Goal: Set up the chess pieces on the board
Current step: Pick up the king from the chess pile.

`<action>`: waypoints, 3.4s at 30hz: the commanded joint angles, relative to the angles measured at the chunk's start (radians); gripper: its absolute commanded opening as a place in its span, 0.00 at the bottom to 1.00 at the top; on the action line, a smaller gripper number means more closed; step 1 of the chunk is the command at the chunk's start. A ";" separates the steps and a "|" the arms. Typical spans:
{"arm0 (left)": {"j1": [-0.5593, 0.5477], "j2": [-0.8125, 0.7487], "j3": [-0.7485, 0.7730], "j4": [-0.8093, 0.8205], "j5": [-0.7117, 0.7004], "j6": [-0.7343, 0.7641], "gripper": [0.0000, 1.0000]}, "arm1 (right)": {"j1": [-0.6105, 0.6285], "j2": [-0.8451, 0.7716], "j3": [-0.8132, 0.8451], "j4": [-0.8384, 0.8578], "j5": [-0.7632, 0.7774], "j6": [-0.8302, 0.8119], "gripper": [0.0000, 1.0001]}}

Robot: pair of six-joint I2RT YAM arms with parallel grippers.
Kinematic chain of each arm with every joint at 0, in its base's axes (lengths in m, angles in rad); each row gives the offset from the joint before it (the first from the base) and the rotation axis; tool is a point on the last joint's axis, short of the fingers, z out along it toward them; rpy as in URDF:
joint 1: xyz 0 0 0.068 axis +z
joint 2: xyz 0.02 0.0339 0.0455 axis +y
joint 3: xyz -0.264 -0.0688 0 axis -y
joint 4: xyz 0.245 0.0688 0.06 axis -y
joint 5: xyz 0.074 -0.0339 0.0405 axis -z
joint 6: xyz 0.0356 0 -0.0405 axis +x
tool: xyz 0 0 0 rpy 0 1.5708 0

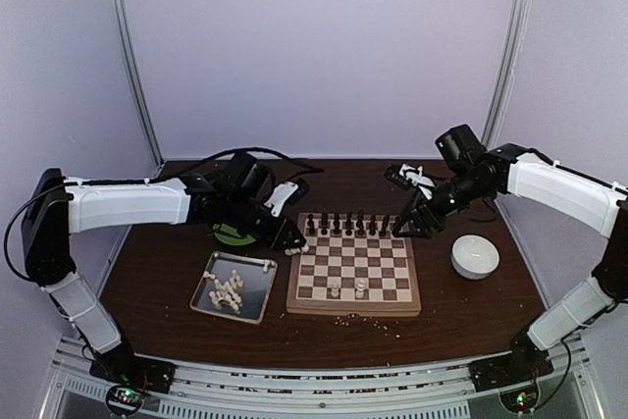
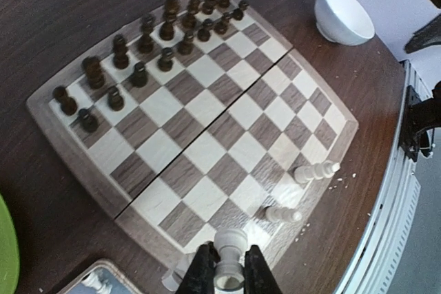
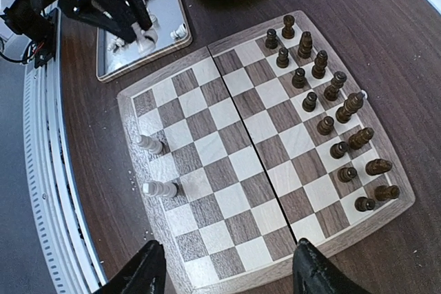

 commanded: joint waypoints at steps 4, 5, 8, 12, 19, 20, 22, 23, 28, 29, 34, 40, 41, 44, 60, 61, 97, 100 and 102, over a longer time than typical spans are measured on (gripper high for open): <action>-0.122 0.020 0.118 0.121 0.040 0.120 0.03 | 0.007 0.130 0.054 0.017 -0.125 0.134 0.62; -0.134 0.018 0.142 0.114 0.036 0.141 0.03 | 0.007 0.152 0.064 0.016 -0.161 0.160 0.62; -0.166 0.009 0.187 0.089 0.024 0.205 0.03 | 0.006 0.208 0.108 -0.002 -0.276 0.205 0.62; -0.188 -0.012 0.232 0.037 0.025 0.283 0.03 | 0.003 0.274 0.170 -0.046 -0.451 0.260 0.68; -0.197 -0.042 0.282 0.027 -0.015 0.323 0.03 | 0.011 0.372 0.173 -0.043 -0.672 0.383 0.75; -0.198 -0.047 0.280 0.043 -0.018 0.319 0.03 | 0.011 0.371 0.153 0.006 -0.695 0.435 0.75; -0.202 -0.059 0.265 0.091 -0.018 0.306 0.03 | 0.014 0.363 0.101 0.171 -0.741 0.573 0.75; -0.204 -0.061 0.257 0.113 -0.015 0.303 0.03 | 0.016 0.356 0.082 0.233 -0.749 0.633 0.75; -0.221 -0.075 0.198 0.286 -0.092 0.234 0.03 | 0.037 0.337 0.070 0.298 -0.727 0.720 0.75; -0.221 -0.079 0.183 0.329 -0.116 0.210 0.03 | 0.043 0.326 0.080 0.250 -0.676 0.661 0.75; -0.221 -0.085 0.172 0.410 -0.252 0.098 0.03 | 0.057 0.250 0.044 0.211 -0.581 0.477 0.67; -0.220 -0.066 0.166 0.456 -0.287 -0.072 0.03 | 0.057 0.055 -0.096 0.380 -0.459 0.321 0.65; -0.220 -0.064 0.162 0.472 -0.275 -0.091 0.03 | 0.057 0.021 -0.118 0.433 -0.431 0.325 0.65; -0.220 -0.063 0.143 0.530 -0.232 -0.136 0.04 | 0.057 -0.035 -0.145 0.573 -0.390 0.364 0.66; -0.182 -0.061 0.085 0.682 -0.129 -0.252 0.04 | 0.068 0.010 -0.099 0.990 -0.457 0.713 0.67; -0.180 -0.059 0.084 0.684 -0.126 -0.257 0.04 | 0.072 0.010 -0.101 0.993 -0.467 0.713 0.66; -0.171 -0.096 0.012 0.754 -0.157 -0.260 0.04 | 0.098 0.041 -0.133 0.938 -0.445 0.699 0.28; -0.171 -0.104 0.003 0.756 -0.167 -0.258 0.04 | 0.098 0.043 -0.133 0.920 -0.435 0.689 0.23; -0.171 -0.108 0.002 0.756 -0.168 -0.256 0.04 | 0.098 0.045 -0.134 0.905 -0.429 0.676 0.17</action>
